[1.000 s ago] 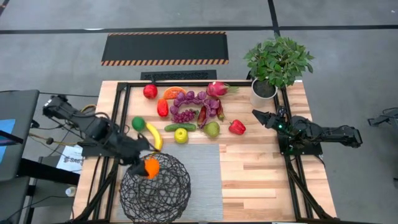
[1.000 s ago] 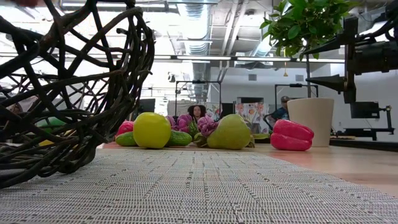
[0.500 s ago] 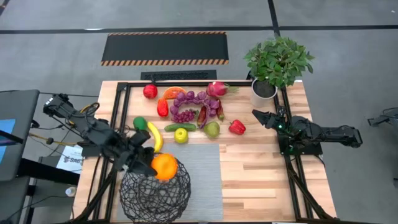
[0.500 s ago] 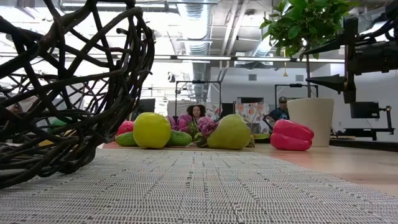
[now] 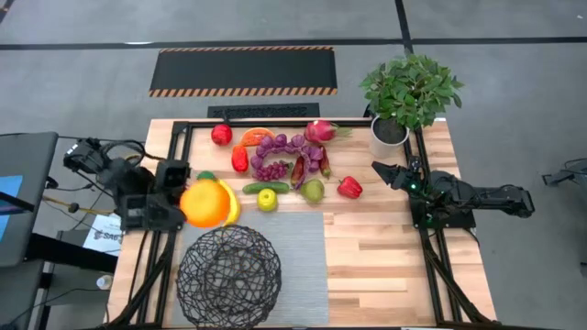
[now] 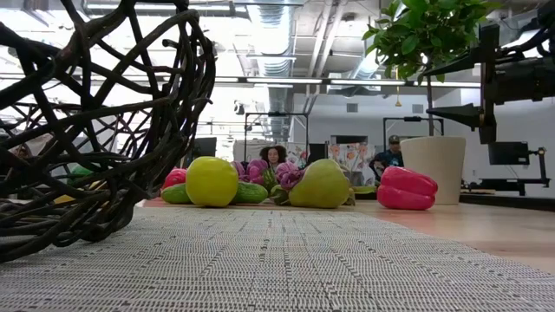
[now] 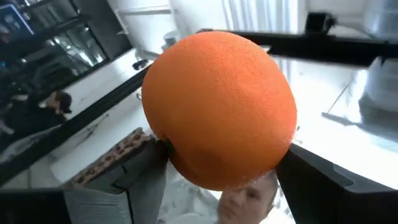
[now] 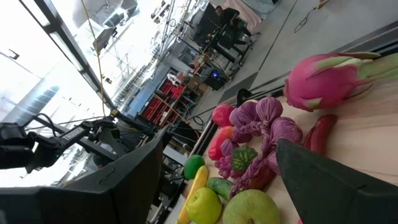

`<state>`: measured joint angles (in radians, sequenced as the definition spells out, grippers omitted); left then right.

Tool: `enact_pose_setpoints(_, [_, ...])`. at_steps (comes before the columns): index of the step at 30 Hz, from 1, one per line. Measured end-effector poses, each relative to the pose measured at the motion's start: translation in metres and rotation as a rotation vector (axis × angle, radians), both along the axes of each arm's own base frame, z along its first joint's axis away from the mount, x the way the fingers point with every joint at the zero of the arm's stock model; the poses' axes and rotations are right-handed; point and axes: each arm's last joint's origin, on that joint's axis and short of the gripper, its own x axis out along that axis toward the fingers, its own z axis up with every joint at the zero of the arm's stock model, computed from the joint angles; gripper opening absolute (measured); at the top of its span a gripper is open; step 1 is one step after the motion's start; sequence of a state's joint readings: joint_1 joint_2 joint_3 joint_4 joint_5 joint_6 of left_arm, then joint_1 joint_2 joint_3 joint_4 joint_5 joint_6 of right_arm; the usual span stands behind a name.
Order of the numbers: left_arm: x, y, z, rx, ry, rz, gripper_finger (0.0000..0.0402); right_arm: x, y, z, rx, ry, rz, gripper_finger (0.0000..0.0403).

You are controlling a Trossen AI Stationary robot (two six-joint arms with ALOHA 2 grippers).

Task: Build produce basket
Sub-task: Put the orange into the black wire basket

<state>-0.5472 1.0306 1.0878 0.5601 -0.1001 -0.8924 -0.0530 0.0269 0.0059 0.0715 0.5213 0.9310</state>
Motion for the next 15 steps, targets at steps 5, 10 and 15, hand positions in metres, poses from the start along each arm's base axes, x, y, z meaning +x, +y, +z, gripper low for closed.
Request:
enact_pose_setpoints(5, [0.007, -0.006, -0.026, 0.190, 0.260, -0.016, 0.0252, 0.000, 0.000, 0.000, 0.000, 0.000, 0.000, 0.0333])
enact_pose_setpoints(10, [0.008, -0.008, -0.068, 0.367, 0.670, -0.089, 0.0252, 0.000, 0.000, 0.000, 0.001, -0.001, 0.000, 0.0333])
enact_pose_setpoints(15, [-0.006, -0.005, -0.109, 0.497, 1.102, -0.184, 0.0252, 0.000, 0.000, 0.000, 0.003, -0.002, 0.000, 0.0333])
